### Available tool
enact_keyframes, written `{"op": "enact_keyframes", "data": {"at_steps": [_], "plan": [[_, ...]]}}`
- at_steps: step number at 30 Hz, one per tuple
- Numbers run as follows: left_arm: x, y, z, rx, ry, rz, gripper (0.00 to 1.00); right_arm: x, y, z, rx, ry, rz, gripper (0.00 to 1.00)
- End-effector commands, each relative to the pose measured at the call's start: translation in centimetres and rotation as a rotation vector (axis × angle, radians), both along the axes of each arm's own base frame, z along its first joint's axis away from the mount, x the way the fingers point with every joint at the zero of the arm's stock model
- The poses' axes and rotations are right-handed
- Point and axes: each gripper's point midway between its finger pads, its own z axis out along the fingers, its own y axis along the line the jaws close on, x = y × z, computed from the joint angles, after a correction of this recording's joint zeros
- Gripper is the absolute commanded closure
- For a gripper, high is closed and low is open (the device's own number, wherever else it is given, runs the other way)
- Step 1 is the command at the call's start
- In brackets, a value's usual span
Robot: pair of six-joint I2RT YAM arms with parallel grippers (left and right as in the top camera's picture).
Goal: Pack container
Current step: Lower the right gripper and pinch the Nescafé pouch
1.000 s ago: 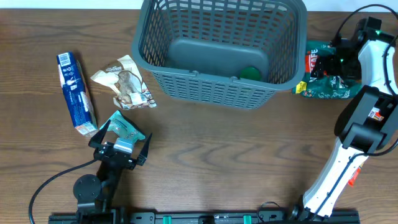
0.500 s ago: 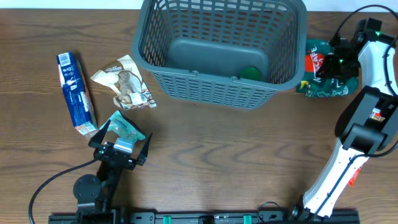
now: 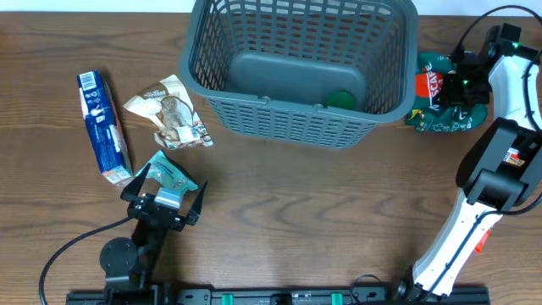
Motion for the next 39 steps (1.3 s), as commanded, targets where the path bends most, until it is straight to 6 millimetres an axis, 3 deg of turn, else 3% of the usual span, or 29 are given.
{"op": "enact_keyframes", "data": {"at_steps": [1,10,16,21,31,39], "plan": [[-0.1,-0.4,-1.7,0.005,0.050,-0.021,0.01,-3.5,4.1,-7.3,0.156,0.196,-0.006,0.99],[-0.1,-0.4,-1.7,0.005,0.050,-0.021,0.01,-1.2,3.0,-0.5,0.080,0.026,-0.012,0.98],[-0.1,-0.4,-1.7,0.005,0.050,-0.021,0.01,-0.7,1.8,4.6,-0.011,-0.070,-0.034,0.98],[-0.1,-0.4,-1.7,0.005,0.050,-0.021,0.01,-0.8,1.0,8.8,-0.077,-0.144,-0.063,0.99],[-0.1,-0.4,-1.7,0.005,0.050,-0.021,0.01,-1.6,1.2,16.7,-0.118,-0.312,-0.106,0.98],[-0.1,-0.4,-1.7,0.005,0.050,-0.021,0.01,-3.6,1.7,24.8,-0.173,-0.494,-0.138,0.98]]}}
